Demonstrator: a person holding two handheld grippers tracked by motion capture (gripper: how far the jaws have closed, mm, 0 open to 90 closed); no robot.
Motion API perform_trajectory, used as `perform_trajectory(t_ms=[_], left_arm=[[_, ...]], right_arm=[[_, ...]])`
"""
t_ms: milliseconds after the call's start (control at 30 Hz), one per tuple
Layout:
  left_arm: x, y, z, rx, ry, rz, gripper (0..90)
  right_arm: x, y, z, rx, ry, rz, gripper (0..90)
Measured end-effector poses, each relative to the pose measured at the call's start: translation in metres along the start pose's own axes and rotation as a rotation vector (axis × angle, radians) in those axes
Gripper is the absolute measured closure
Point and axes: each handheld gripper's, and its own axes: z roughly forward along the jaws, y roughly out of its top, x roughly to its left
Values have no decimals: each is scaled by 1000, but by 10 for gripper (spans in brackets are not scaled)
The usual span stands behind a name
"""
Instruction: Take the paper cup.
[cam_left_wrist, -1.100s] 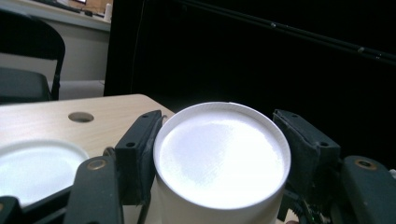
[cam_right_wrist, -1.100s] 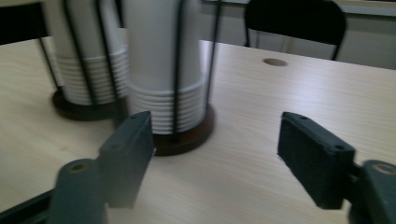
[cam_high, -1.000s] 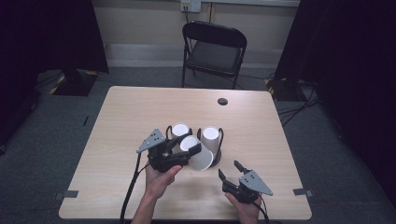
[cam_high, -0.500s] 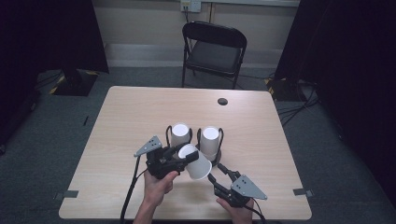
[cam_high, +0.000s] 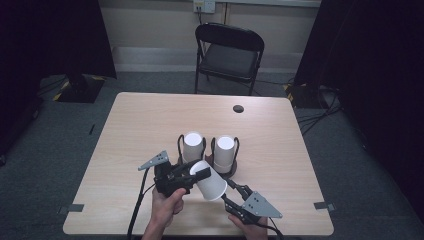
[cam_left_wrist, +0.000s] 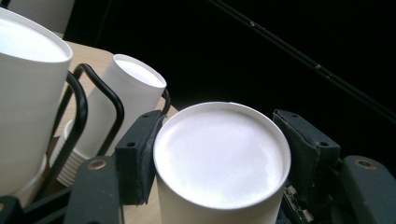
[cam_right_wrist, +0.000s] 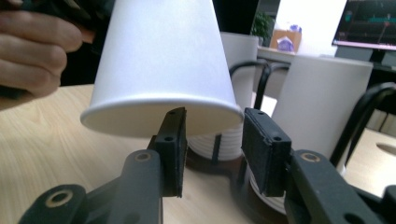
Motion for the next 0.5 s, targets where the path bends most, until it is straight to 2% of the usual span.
perform_trajectory(t_ms=[167,500], left_arm=[[-1,-3,2,7,-18,-18,353],[-4,-9,6,6,-51,-50,352]], right_arm=[[0,3,1,-33,13,-8,638],[0,4,5,-59,26,-27,706]])
